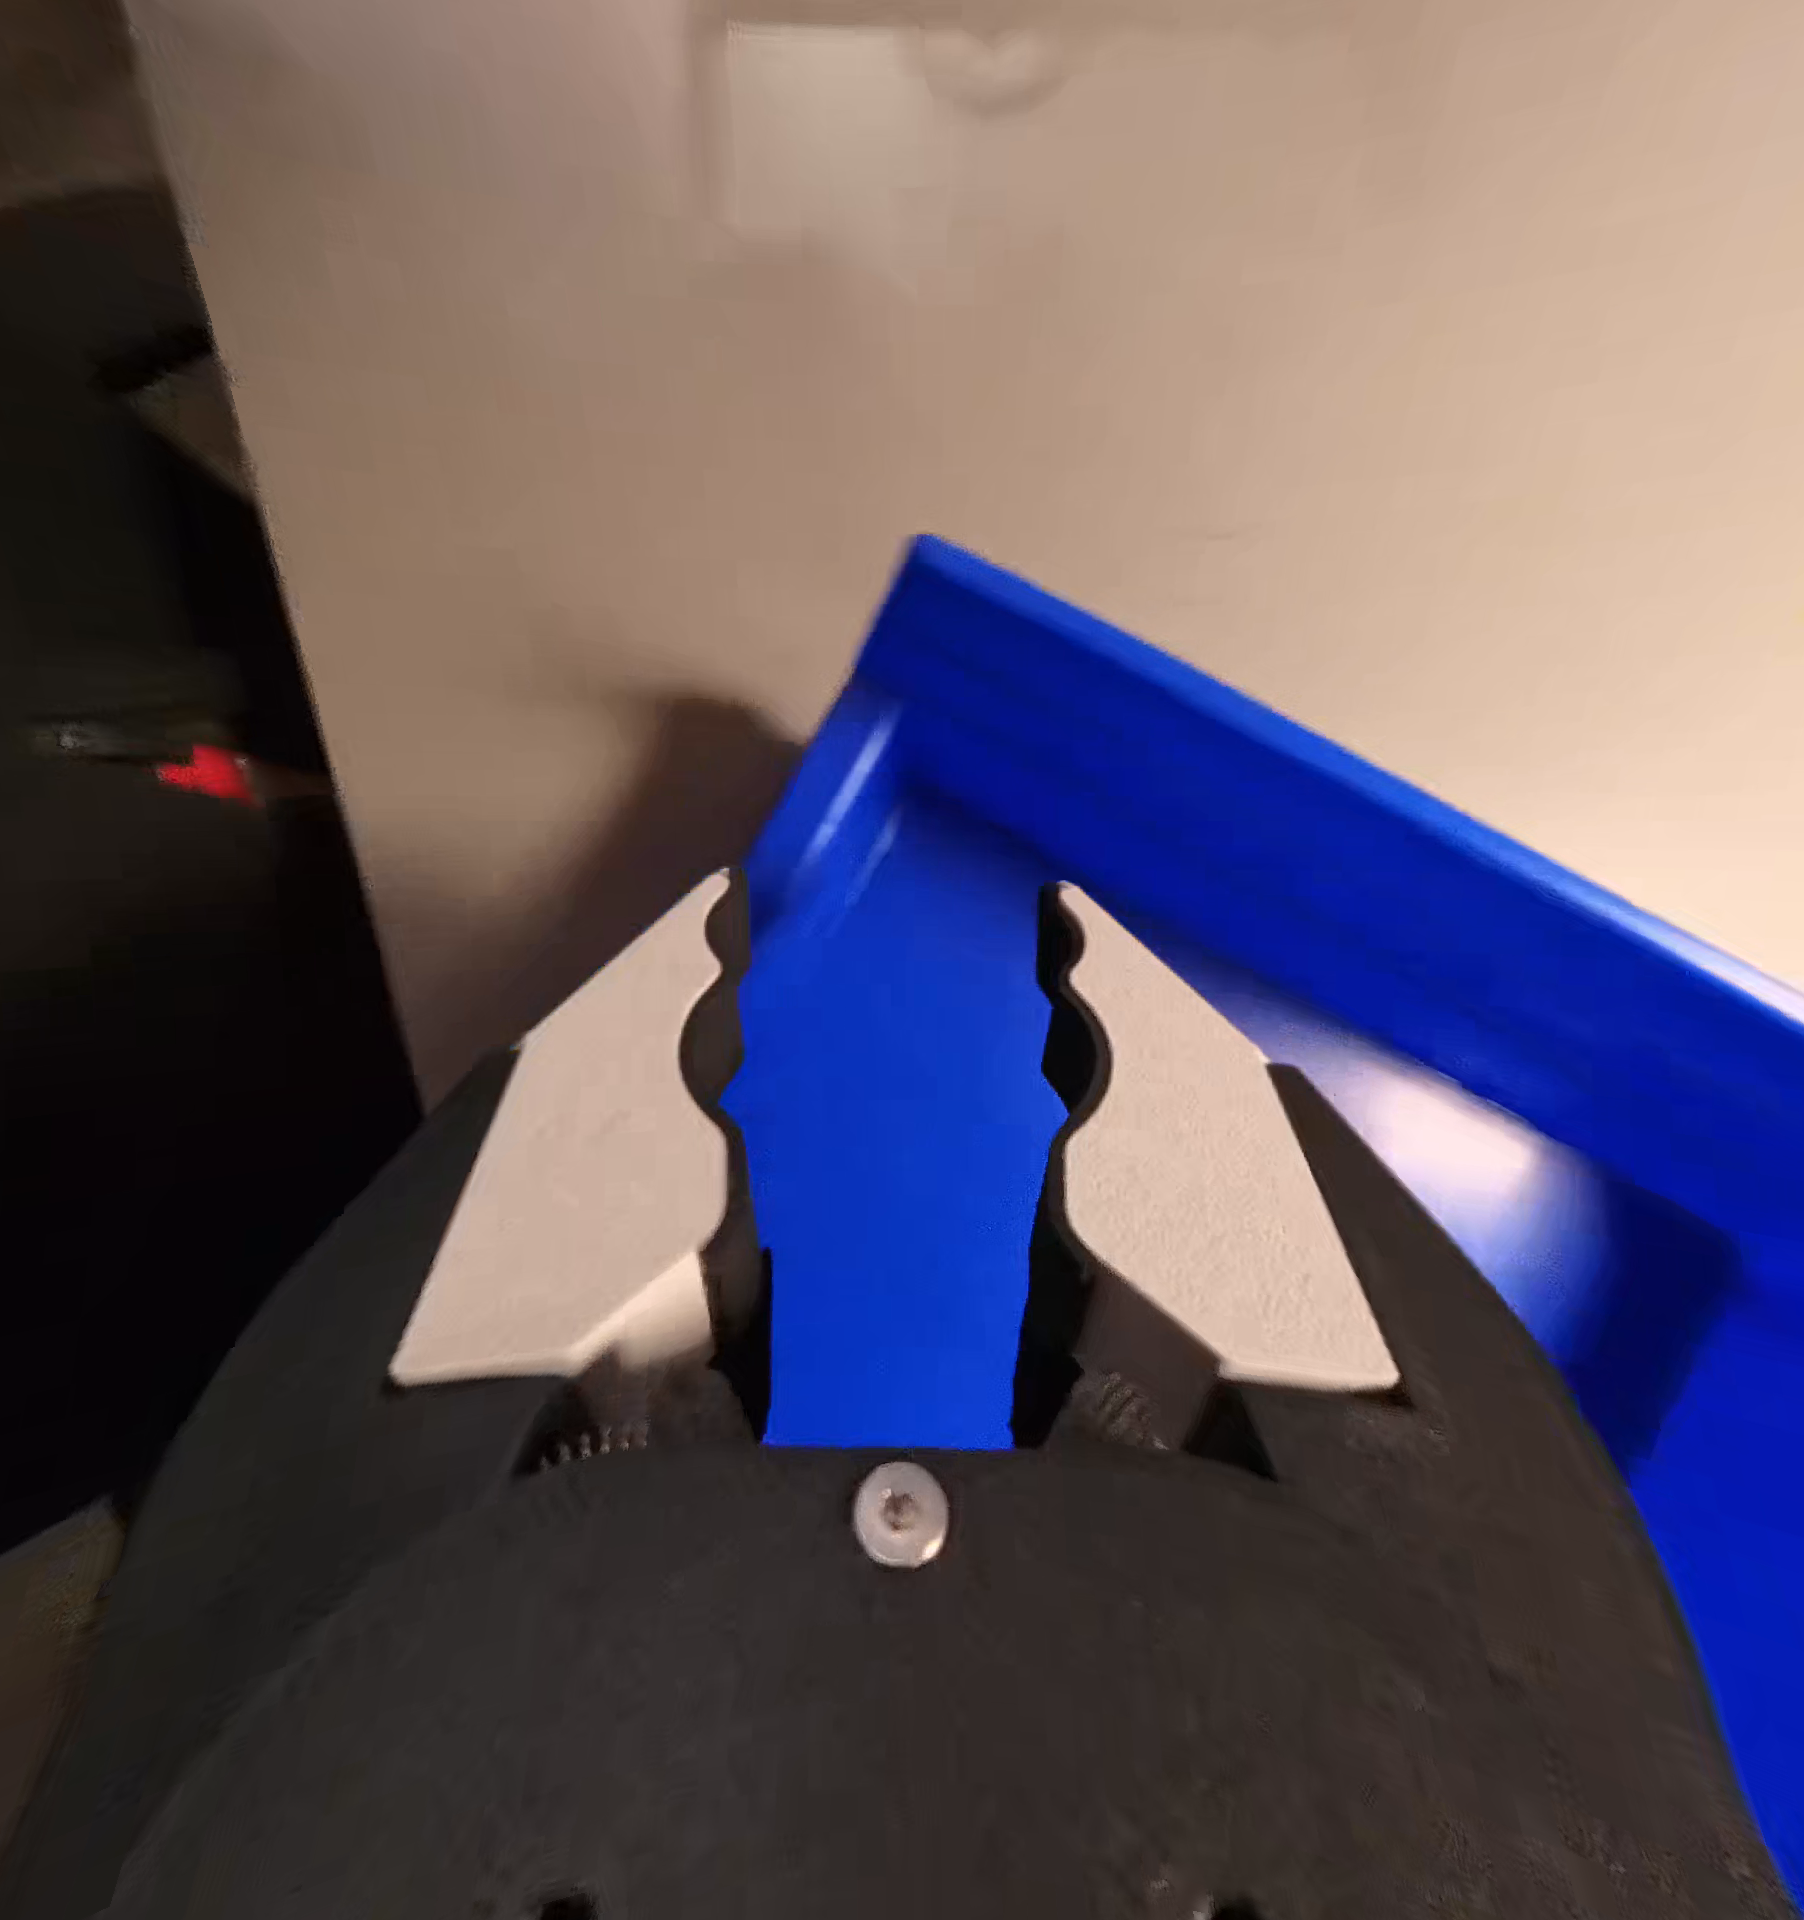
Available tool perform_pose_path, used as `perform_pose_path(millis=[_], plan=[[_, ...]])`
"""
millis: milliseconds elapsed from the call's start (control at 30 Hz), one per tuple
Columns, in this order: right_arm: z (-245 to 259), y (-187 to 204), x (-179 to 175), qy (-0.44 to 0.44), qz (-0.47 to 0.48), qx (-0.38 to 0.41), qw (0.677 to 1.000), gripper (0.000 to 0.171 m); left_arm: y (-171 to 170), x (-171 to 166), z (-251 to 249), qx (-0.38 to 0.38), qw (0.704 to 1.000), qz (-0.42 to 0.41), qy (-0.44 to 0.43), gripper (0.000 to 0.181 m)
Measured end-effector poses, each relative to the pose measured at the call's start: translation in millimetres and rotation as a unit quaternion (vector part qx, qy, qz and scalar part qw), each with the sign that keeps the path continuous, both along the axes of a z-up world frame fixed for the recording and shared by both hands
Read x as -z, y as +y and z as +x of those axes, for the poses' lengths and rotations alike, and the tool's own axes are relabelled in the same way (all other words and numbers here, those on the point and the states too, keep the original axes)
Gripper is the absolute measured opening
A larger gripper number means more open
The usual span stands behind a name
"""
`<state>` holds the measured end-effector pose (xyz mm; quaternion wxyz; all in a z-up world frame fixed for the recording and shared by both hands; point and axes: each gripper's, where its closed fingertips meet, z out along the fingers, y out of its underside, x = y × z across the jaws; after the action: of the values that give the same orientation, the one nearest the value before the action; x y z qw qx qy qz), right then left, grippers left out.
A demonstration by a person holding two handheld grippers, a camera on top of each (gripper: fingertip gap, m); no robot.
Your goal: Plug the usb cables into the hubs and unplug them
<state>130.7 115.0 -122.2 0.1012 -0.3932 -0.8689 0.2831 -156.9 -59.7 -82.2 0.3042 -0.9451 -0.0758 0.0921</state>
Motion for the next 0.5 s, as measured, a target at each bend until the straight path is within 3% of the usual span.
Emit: perform_pose_path(millis=[67, 167, 233, 300, 400, 500], plan=[[6.7, -14.2, 21.8, -0.026, 0.025, -0.023, 0.999, 0.056, 17.8, 39.1, 1.3, 0.01, 0.997, -0.079, 0.012, 0.069], [19.0, -19.7, 46.9, -0.055, 0.057, -0.047, 0.996, 0.046, 12.5, 82.0, -21.2, -0.012, 0.979, -0.192, 0.068, 0.058], [26.8, -20.5, 49.2, -0.06, 0.055, -0.055, 0.995, 0.032, 10.0, 92.3, -19.3, 0.001, 0.977, -0.202, 0.06, 0.034], [34.6, -9.0, 49.1, -0.056, 0.082, -0.065, 0.993, 0.03, 2.1, 91.8, -14.5, 0.016, 0.978, -0.2, 0.056, 0.033], [45.8, 24.1, 48.9, -0.059, 0.143, -0.061, 0.986, 0.027, -31.6, 92.2, -0.1, 0.048, 0.968, -0.242, 0.042, 0.032], [53.8, 64.4, 47.1, -0.059, 0.199, -0.017, 0.978, 0.027, -88.8, 92.9, 10.1, 0.044, 0.948, -0.316, 0.022, 0.03]])
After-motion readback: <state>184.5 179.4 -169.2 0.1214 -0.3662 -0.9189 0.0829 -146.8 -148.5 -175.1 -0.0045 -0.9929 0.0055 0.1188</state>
